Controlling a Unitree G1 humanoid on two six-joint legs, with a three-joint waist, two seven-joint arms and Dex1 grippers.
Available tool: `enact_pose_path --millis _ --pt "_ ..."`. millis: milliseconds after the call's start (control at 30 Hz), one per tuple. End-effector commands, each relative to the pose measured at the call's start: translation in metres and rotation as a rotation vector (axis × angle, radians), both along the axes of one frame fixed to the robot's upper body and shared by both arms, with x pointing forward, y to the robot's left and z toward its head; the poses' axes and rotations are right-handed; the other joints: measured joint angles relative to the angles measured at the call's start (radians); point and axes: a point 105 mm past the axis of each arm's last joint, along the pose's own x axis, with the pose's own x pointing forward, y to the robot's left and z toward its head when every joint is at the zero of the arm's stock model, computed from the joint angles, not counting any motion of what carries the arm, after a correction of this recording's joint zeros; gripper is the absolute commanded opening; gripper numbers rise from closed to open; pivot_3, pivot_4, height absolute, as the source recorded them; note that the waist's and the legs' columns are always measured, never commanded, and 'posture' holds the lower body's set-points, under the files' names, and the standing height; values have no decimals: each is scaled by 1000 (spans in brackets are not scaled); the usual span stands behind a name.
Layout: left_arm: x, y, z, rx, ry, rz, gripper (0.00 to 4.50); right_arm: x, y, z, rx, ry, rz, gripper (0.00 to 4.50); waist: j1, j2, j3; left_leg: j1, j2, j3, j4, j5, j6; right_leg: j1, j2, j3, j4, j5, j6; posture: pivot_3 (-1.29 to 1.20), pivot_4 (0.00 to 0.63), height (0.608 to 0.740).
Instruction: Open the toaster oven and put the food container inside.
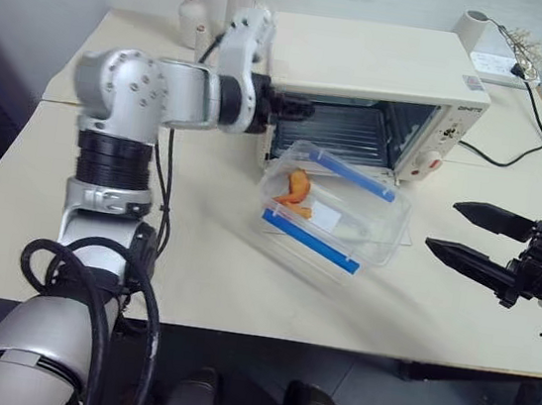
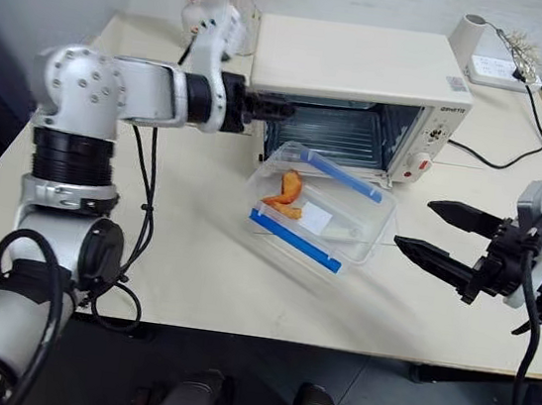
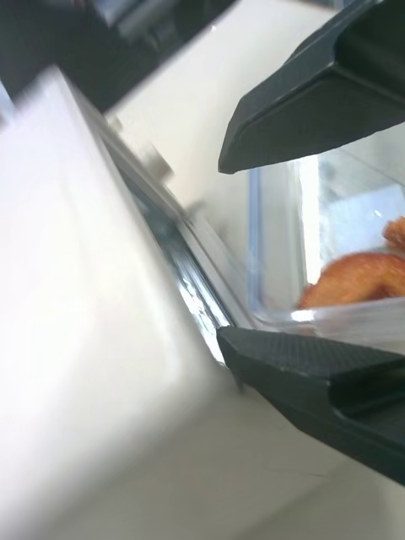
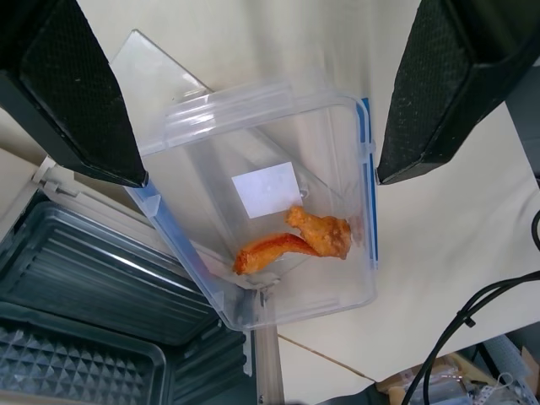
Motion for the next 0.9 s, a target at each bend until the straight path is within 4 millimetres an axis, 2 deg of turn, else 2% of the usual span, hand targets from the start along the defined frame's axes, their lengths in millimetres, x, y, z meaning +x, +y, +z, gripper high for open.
enact_pose_path --millis 33,67,133,333,433,500,567,700,800,900 --pt "-40 19 23 -88 -160 -270 2678 -17 17 19 14 -43 79 4115 -10 0 0 0 0 0 0 0 0 0 0 0 0 0 0 0 150 740" --pt "-48 23 21 -83 -171 -330 2478 -20 20 19 21 -37 93 3916 -16 0 0 0 0 0 -1 0 0 0 0 0 1 0 0 0 150 740" --pt "-69 33 9 -32 -184 -474 1869 -30 34 14 37 -4 153 3239 -16 0 0 0 1 0 -1 0 0 0 0 -1 0 0 0 0 150 740" --pt "-107 46 -28 105 -105 -760 0 -54 68 -1 94 83 268 1076 -6 0 0 -1 0 -2 2 -1 1 2 0 -1 -1 0 0 0 150 740" --pt "-117 49 -64 288 -96 -871 0 -56 76 -21 69 146 243 40 -8 0 0 0 0 -2 2 -1 2 2 -1 -1 -1 0 0 0 150 740" --pt "-112 49 -85 388 -113 -876 0 -54 77 -35 48 183 216 40 -8 0 0 0 0 -1 2 -1 2 2 0 0 -1 0 0 0 150 740" --pt "-101 44 -97 439 -142 -846 0 -53 78 -47 34 213 205 40 -5 0 0 -1 0 -1 2 -1 3 2 0 0 -1 0 0 0 150 740" --pt "-86 35 -103 436 -178 -810 0 -46 80 -64 4 230 186 40 -5 -1 0 -2 0 -1 4 -3 5 1 -1 0 0 0 0 0 150 740" --pt "-78 27 -106 427 -195 -789 0 -25 73 -76 -57 208 123 40 -11 -1 0 -3 0 -1 4 -3 5 0 -1 0 0 0 0 0 150 740" --pt "-75 20 -106 409 -205 -785 0 -6 64 -77 -92 174 82 40 -14 -1 0 -3 0 -1 5 -3 5 0 -1 0 0 0 0 0 150 740"
